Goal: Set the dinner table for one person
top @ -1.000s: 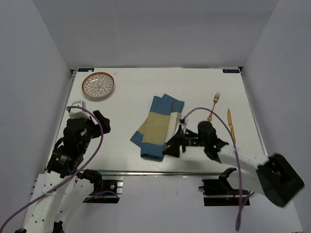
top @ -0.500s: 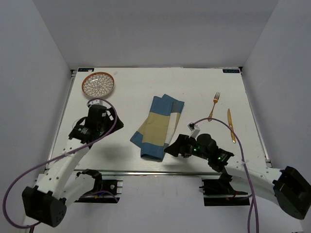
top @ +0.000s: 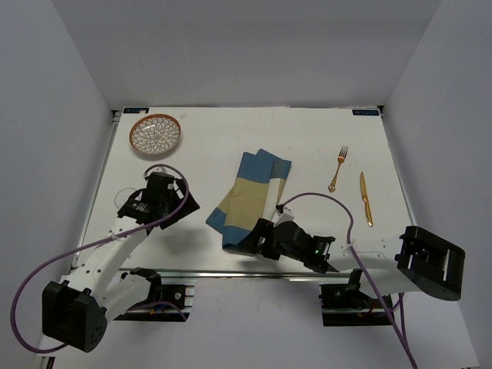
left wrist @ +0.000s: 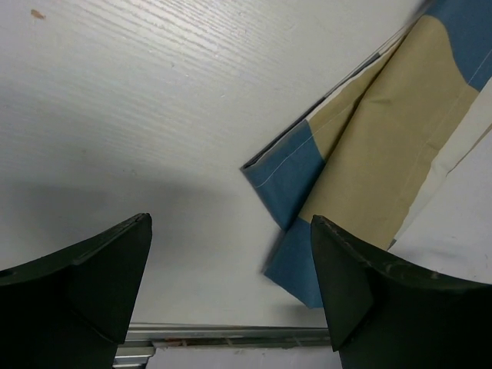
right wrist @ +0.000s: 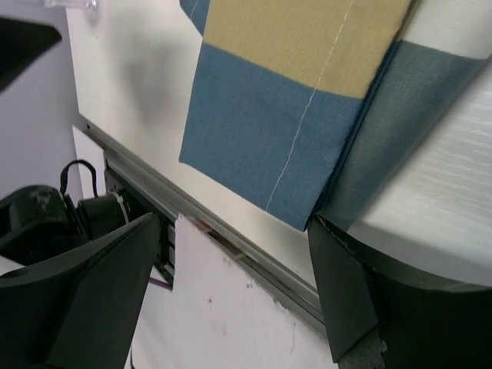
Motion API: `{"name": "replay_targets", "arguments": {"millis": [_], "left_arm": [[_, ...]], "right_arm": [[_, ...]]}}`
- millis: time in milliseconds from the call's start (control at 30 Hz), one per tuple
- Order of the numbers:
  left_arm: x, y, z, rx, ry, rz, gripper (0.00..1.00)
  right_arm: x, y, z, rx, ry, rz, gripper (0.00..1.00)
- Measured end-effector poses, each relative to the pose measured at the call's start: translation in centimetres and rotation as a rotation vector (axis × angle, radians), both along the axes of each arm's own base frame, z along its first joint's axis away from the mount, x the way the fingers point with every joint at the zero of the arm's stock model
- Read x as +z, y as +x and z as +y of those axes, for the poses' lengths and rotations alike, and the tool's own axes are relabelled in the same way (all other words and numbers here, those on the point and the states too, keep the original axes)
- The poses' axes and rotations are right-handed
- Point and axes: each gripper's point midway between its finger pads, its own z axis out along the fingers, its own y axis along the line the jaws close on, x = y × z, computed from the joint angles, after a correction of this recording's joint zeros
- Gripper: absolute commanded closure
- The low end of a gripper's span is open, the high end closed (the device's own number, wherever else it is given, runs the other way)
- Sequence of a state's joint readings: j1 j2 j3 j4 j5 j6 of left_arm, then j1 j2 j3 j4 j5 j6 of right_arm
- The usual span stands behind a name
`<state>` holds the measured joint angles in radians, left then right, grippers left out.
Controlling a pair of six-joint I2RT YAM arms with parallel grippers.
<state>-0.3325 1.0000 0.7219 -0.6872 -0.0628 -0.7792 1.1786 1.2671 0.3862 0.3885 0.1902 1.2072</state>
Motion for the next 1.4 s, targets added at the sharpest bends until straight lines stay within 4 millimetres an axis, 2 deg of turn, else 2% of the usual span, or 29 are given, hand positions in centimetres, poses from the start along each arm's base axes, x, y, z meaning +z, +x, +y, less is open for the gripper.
{"name": "replay_targets", "arguments": {"millis": [100, 333, 500, 700, 867, 933, 967, 1200, 1300, 1400], "left_arm": [[0.2, -0.7, 0.3, -0.001, 0.000, -0.008, 0.05], [0.6, -0.8, 0.3, -0.008, 0.000, -0.023, 0.05], [0.5, -0.9, 0.4, -0.012, 0.004, -0.019, 0.04], [0.4, -1.0, 0.4, -0.021, 0.012, -0.016, 0.04], [0.6, -1.1, 0.5, -0.026, 0.014, -0.022, 0.03], [0.7, -1.1, 0.5, -0.028, 0.013, -0.028, 0.03], [0.7, -1.1, 0.5, -0.029, 0.013, -0.030, 0.02], [0.3, -0.8, -0.6, -0.060, -0.033, -0.039, 0.02], [-0.7, -0.5, -1.7, -0.072, -0.083, -0.025, 0.02], [-2.6, -0.2, -2.6, -0.062, -0.114, 0.039, 0.02]], "right_arm": [[-0.2, 0.4, -0.1, -0.037, -0.003, -0.003, 0.18], [-1.6, 0.9, -0.5, -0.106, -0.053, 0.029, 0.21], [-1.8, 0.7, -0.4, -0.127, -0.056, 0.031, 0.29], [-2.5, 1.1, -0.6, -0.154, -0.077, 0.023, 0.44], [-2.4, 1.8, -0.6, -0.190, -0.065, 0.005, 0.67], [-2.2, 2.2, -0.6, -0.204, -0.056, -0.010, 0.97], [-2.1, 2.3, -0.6, -0.207, -0.055, -0.018, 1.00], [-1.4, 2.7, -0.7, -0.210, -0.051, -0.053, 1.00], [0.1, 2.9, -1.0, -0.217, -0.026, -0.074, 1.00], [2.2, 3.1, -1.6, -0.244, 0.022, -0.103, 1.00]]}}
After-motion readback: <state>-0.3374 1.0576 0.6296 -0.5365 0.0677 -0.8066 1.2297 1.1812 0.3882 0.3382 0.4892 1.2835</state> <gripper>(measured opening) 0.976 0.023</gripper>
